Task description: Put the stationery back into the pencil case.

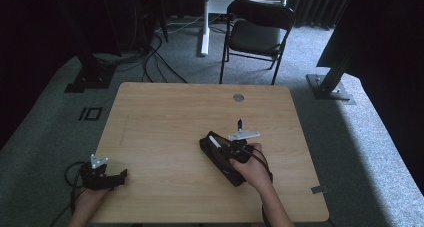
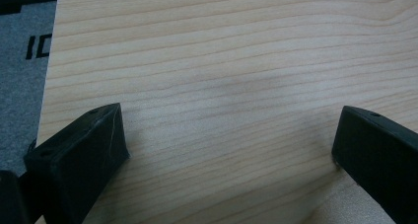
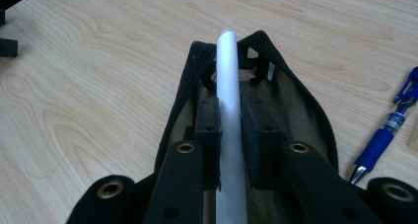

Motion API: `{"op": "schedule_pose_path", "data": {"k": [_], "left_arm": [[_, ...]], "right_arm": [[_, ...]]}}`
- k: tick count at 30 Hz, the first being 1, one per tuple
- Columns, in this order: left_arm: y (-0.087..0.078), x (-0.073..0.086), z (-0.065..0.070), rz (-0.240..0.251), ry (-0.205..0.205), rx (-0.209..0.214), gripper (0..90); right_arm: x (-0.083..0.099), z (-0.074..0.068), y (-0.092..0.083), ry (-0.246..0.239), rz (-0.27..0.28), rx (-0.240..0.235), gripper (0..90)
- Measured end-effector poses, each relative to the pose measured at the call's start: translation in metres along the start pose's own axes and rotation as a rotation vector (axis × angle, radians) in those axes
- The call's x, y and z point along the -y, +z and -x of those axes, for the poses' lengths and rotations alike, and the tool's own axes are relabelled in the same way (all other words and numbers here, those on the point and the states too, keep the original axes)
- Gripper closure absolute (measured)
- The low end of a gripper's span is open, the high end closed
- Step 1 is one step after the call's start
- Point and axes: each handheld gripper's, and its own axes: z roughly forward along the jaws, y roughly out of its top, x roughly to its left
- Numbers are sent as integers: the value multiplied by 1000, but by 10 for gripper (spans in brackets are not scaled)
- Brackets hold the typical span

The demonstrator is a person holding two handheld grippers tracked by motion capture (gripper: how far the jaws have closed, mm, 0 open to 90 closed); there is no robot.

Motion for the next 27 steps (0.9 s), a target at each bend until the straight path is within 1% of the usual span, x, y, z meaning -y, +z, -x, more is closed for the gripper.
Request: {"op": "schedule_pose_path", "data": {"k": [2,5,7,8,10,11,16,27], "left_arm": [[0,0,0,0,1,0,4],[0,0,0,0,0,0,4],[0,0,0,0,0,0,4],[0,0,0,0,0,0,4],[0,0,0,0,0,0,4],[0,0,0,-1,1,0,4],[0,0,0,0,1,0,4],[0,0,0,0,0,0,4]], "right_arm": [[0,-1,1,-4,-4,-3,787],[1,-2,3,-4,-9,5,787],[1,-3,6,-14,-28,22,787],[1,-4,7,-23,-37,24,787],[1,-5,9,-25,-50,33,787],[0,-6,10,-35,-58,41,787],[-1,-7,16,-52,-90,63,787],[-2,-7,26,-60,-125,67,787]]}}
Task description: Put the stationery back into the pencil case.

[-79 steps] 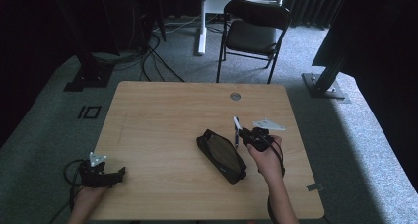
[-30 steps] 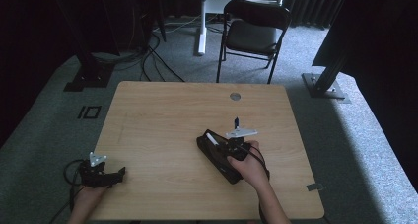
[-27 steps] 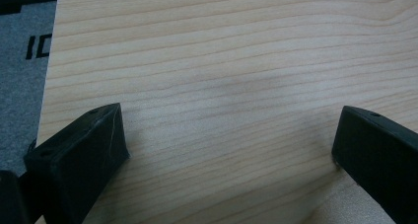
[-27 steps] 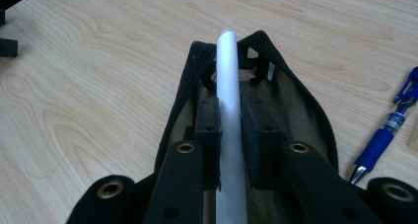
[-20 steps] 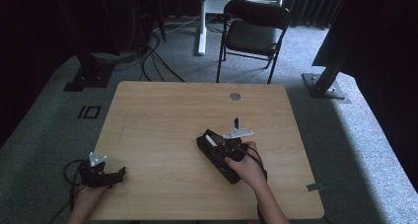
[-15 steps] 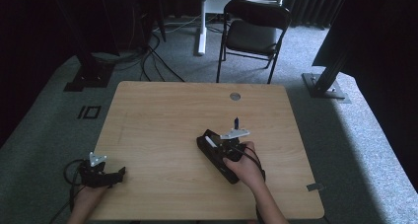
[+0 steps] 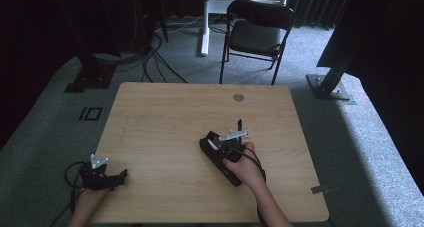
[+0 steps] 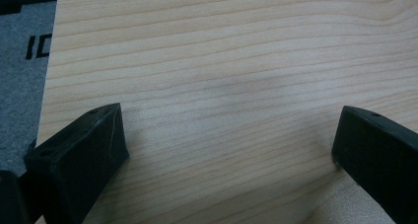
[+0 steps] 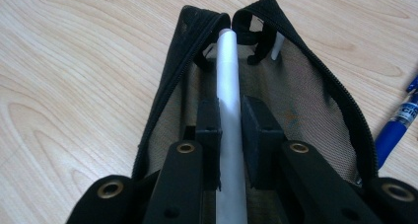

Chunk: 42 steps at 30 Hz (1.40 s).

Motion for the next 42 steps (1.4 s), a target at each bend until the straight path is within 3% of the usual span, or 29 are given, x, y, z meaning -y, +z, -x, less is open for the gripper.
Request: {"op": "schedule_pose_path", "data": {"k": [27,36,42], "left_arm": [[0,0,0,0,0,0,4],[0,0,0,0,0,0,4],[0,0,0,0,0,0,4]], "right_arm": [[-5,-1,24,-30,-102,6,786],[-4,2,26,-32,-116,20,783],[-4,2,28,-21,-121,4,752]]}}
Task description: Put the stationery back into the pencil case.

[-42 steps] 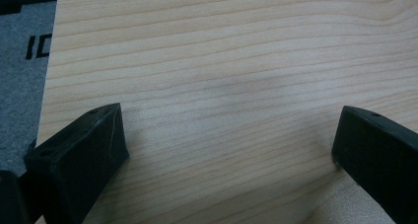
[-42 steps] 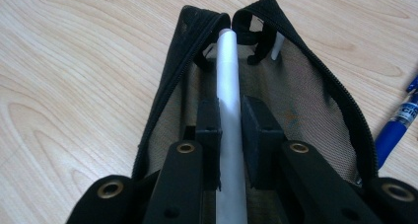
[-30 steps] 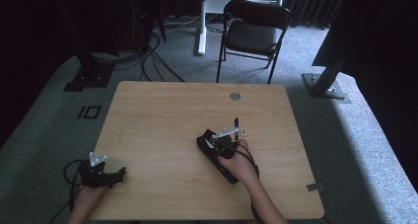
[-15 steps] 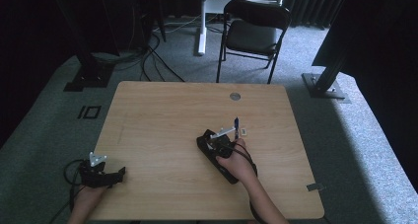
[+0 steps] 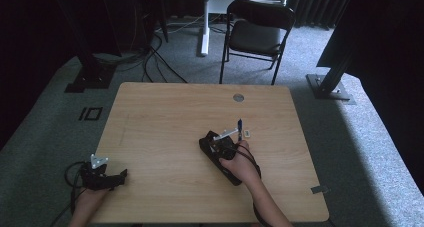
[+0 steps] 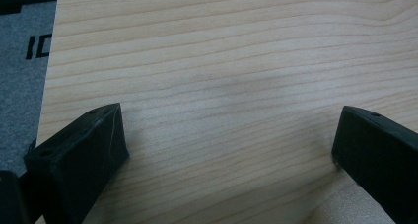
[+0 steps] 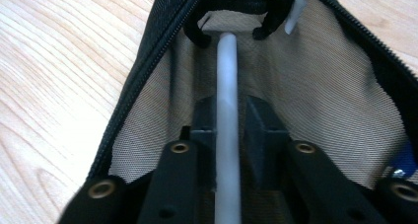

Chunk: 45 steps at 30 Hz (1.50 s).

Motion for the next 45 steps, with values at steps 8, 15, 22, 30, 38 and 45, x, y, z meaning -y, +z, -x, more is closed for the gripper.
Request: {"op": "schedule_pose_path", "data": {"k": [8,15,22,30,38,45], "left_arm": [[0,0,0,0,0,0,4],[0,0,0,0,0,0,4],[0,0,0,0,0,0,4],[0,0,0,0,0,0,4],[0,0,0,0,1,1,4],[0,0,0,0,1,0,4]], "right_arm": [[-2,0,-8,-11,23,-3,768],[-4,4,-22,-5,69,-1,752],[-4,11,-34,0,96,-2,750],[-6,14,-47,4,141,-16,749],[-10,19,-62,24,212,-11,740],[-11,26,-68,52,244,8,733]]}}
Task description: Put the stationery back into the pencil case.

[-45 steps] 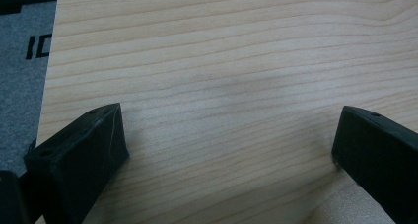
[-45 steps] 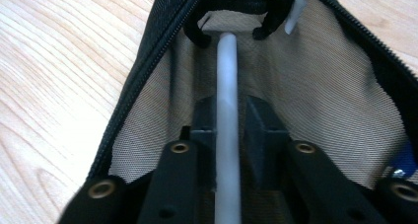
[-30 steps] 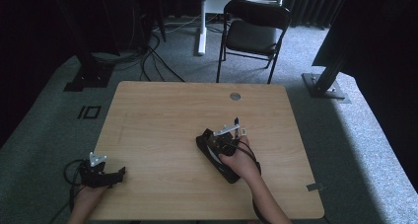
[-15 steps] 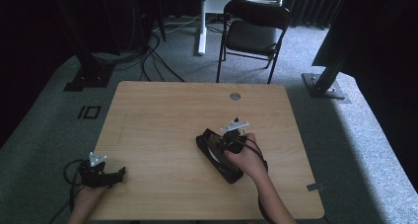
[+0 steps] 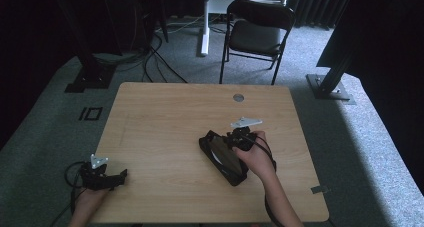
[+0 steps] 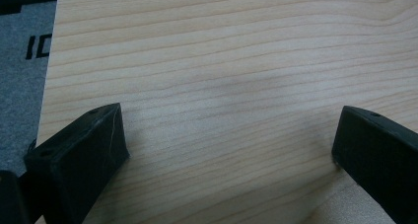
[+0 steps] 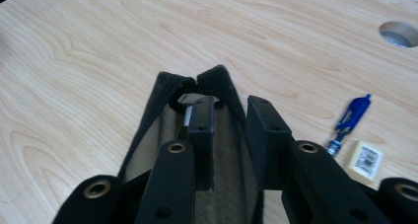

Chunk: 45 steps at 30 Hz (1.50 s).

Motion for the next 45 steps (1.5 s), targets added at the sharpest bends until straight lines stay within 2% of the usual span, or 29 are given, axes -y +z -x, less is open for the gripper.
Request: {"op": "schedule_pose_path", "data": {"k": [9,14,29,34,45], "left_arm": [[0,0,0,0,0,0,4],[0,0,0,0,-1,0,4],[0,0,0,0,-1,0,4],[0,0,0,0,-1,0,4],[0,0,0,0,-1,0,4]], "right_arm": [[1,11,-3,36,41,47,720],[3,20,-3,67,66,88,717],[14,42,4,130,85,193,689],[16,47,6,147,82,211,687],[25,62,18,217,73,237,658]]}}
